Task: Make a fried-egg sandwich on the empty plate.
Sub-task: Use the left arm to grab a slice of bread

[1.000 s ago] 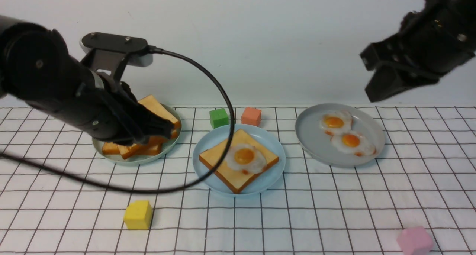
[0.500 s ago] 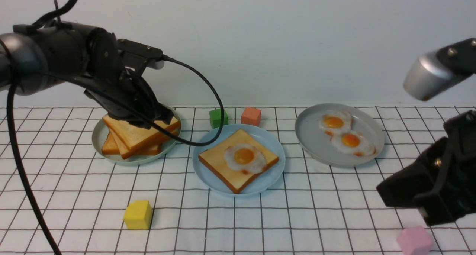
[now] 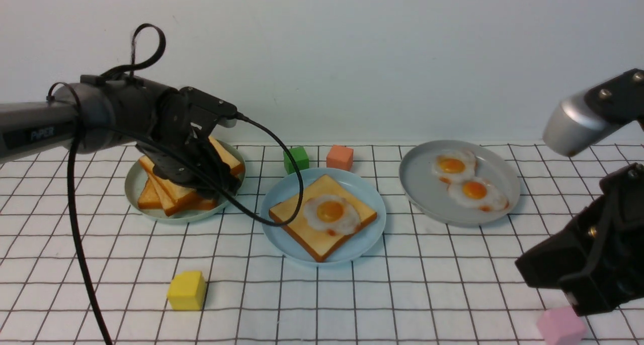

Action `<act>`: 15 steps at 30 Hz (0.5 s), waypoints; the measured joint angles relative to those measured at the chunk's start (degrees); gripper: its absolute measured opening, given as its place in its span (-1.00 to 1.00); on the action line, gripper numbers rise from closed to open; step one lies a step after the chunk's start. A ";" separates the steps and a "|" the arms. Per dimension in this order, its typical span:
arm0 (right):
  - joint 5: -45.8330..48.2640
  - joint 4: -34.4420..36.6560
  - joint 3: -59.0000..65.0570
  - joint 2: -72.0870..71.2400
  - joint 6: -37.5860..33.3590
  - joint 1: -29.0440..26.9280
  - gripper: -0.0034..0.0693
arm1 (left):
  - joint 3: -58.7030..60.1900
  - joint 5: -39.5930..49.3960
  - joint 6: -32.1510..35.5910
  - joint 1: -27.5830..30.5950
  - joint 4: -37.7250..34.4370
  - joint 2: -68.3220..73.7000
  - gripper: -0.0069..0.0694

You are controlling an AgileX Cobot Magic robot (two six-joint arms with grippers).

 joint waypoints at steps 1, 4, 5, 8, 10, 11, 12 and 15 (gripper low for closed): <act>0.00 0.00 0.00 0.00 0.00 0.00 -0.74 | 0.00 0.00 0.00 0.00 0.14 0.06 0.26; -0.09 0.00 0.00 0.00 0.00 0.00 -0.73 | -0.11 0.00 0.00 -0.27 1.60 0.39 0.14; -0.12 0.00 0.00 0.00 0.00 0.00 -0.72 | -0.11 0.04 0.00 -0.27 2.03 0.39 0.01; -0.16 0.00 0.00 0.00 0.00 0.00 -0.72 | -0.22 0.04 0.00 -0.27 2.80 0.39 -0.29; -0.19 0.05 0.00 0.00 0.00 0.00 -0.71 | -0.24 -0.12 0.14 -0.27 3.67 0.39 -0.52; -0.11 0.05 0.00 0.00 0.00 0.00 -0.71 | -0.24 -0.21 0.25 -0.27 4.43 0.46 -0.59; -0.05 0.05 0.00 0.00 0.00 0.00 -0.71 | -0.24 -0.21 0.25 -0.27 4.43 0.46 -0.59; 0.44 0.05 0.00 0.00 0.00 0.00 -0.69 | -0.29 -0.15 0.25 -0.40 5.85 0.50 -0.59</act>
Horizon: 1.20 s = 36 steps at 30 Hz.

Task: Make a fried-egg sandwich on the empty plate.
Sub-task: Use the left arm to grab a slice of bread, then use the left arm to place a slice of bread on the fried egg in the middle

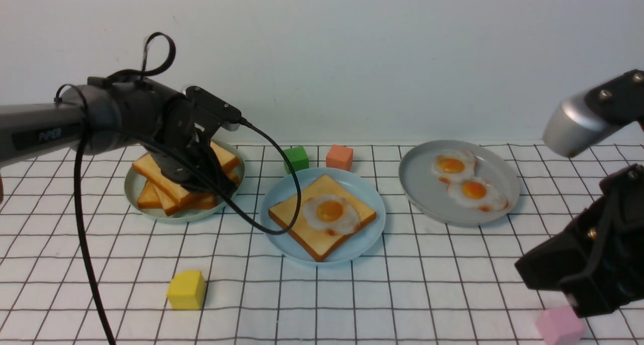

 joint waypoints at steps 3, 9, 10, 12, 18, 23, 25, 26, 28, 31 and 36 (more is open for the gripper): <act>0.27 0.06 0.00 0.00 0.00 0.00 -0.68 | 0.00 0.70 -0.05 -0.05 0.66 -0.80 -0.59; 0.33 0.17 0.09 -1.58 0.05 0.00 -0.68 | 0.31 3.73 -1.05 -0.11 1.60 -6.93 -0.64; 0.33 -0.01 0.09 -2.17 0.05 0.00 -0.68 | 0.31 4.18 -1.10 -0.48 1.88 -8.32 -0.65; 0.33 -0.44 0.09 -3.35 0.05 0.00 -0.68 | 0.31 4.99 -1.24 -1.48 2.14 -10.38 -0.65; 1.61 -4.96 0.09 -8.65 3.17 0.00 -0.68 | 0.31 7.97 -2.82 -8.39 0.36 -13.51 -0.65; 5.01 -11.65 0.09 -15.33 10.84 0.00 -0.68 | 0.31 8.54 -3.61 -18.31 -0.90 -12.34 -0.65; 5.94 -12.32 0.14 -17.80 12.54 0.00 -0.68 | 0.31 7.99 -3.84 -20.72 -0.90 -11.21 -0.65; 6.00 -12.45 0.21 -19.04 12.73 0.00 -0.68 | 0.31 7.43 -4.22 -21.69 -0.90 -10.40 -0.66; 6.00 -12.57 0.82 -21.37 13.25 0.00 -0.68 | -0.05 6.77 -4.55 -23.17 -0.73 -9.19 -0.68; 6.08 -12.69 1.81 -23.28 13.50 0.00 -0.68 | -1.69 6.65 -4.68 -24.24 -0.61 -7.72 -0.68; 5.95 -12.69 4.75 -25.56 14.26 0.00 -0.68 | -6.35 7.42 -4.68 -25.29 -0.48 -3.99 -0.69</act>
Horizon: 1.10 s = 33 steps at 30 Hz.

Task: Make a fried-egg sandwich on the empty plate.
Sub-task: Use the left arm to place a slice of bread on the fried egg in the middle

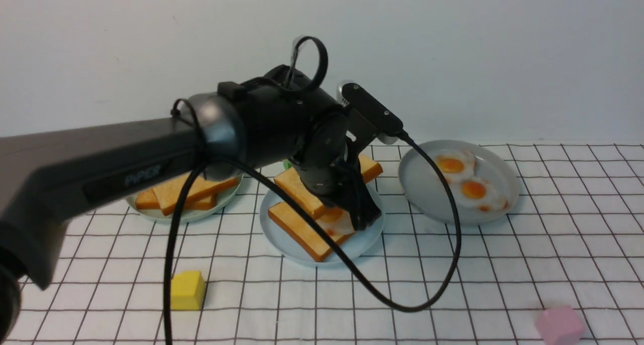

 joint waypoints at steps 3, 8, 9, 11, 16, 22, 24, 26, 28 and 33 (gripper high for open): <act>0.14 0.00 1.66 -0.09 0.78 0.00 -0.68 | -1.49 2.14 0.00 0.00 0.00 1.97 -0.68; 0.14 0.05 2.74 -0.20 0.78 0.00 -0.67 | -1.61 3.01 0.00 0.00 0.05 3.69 -0.69; 0.14 0.05 2.89 -0.26 0.78 0.00 -0.67 | -1.61 2.90 0.00 0.00 0.01 4.03 -0.69; 0.07 0.05 2.89 -0.30 0.78 0.00 -0.67 | -1.61 2.85 -0.07 0.00 -0.07 4.44 -0.69; -0.16 0.05 2.89 -0.30 0.78 0.00 -0.67 | -1.80 2.20 -1.48 0.00 -0.20 5.85 -0.69; -0.19 0.05 2.89 -0.44 0.78 0.07 -0.67 | -1.80 1.92 -3.10 0.00 -0.20 6.23 -0.35; -0.19 0.05 2.89 -0.44 0.78 0.07 -0.67 | -1.80 1.92 -4.47 0.00 -0.20 6.23 -0.21; -0.19 0.05 2.89 -0.44 0.78 0.07 -0.66 | -1.80 1.99 -6.55 0.00 -0.20 6.23 -0.02; -0.23 0.05 2.89 -0.44 0.78 0.07 -0.66 | -1.80 2.22 -7.96 0.00 -0.25 6.23 0.09; -0.23 0.05 2.89 -0.44 0.78 0.07 -0.64 | -1.80 6.55 -10.89 0.00 -1.93 1.71 0.28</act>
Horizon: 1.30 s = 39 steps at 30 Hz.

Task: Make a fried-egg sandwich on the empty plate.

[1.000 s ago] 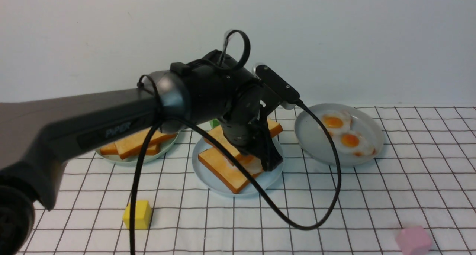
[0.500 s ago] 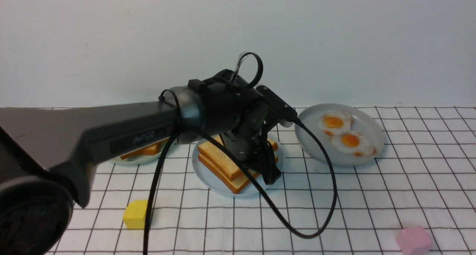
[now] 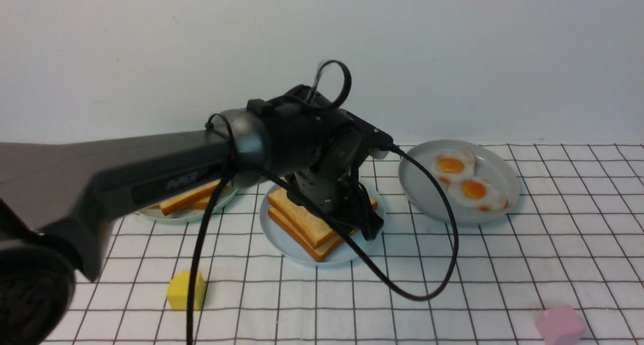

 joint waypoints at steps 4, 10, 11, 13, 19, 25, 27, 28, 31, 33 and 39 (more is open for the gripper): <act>-0.03 0.00 0.00 0.00 0.00 0.00 -0.63 | 0.00 3.87 -0.74 0.00 -4.31 -8.53 0.10; 0.24 0.17 0.00 0.00 0.00 0.00 -0.63 | 8.78 1.51 -2.41 0.00 -9.00 -28.83 -0.77; 0.42 0.17 0.00 0.00 0.00 0.00 -0.63 | 11.33 0.07 -2.41 0.00 -9.70 -33.04 -0.86; 0.58 0.17 0.00 0.00 0.00 0.00 -0.62 | 17.10 -2.21 -2.41 0.00 -11.09 -39.22 -0.85; -0.55 0.17 0.00 0.00 0.00 0.00 -0.62 | 44.78 -19.01 -2.52 0.00 -13.23 -67.07 -0.85; -1.73 0.18 0.00 0.00 0.47 0.00 -0.66 | 66.48 -35.64 -2.67 0.00 -14.14 -83.79 -0.85; -2.22 0.18 0.00 -0.02 0.97 0.00 -0.72 | 71.06 -40.10 -2.67 0.00 -14.26 -86.98 -0.85; -3.06 0.18 0.00 -0.02 1.69 0.00 -0.80 | 74.34 -42.38 -2.67 0.00 -14.29 -89.64 -0.85; -4.49 0.18 0.00 -0.02 2.73 0.00 -0.92 | 78.33 -45.02 -2.77 0.00 -14.36 -93.44 -0.85; -4.97 0.45 0.00 -0.02 3.62 0.00 -0.93 | 79.50 -45.02 -2.77 0.00 -14.47 -94.63 -0.85; -3.03 1.90 0.00 -0.02 5.81 0.00 -0.94 | 81.47 -43.54 -2.83 0.00 -14.51 -95.36 -0.85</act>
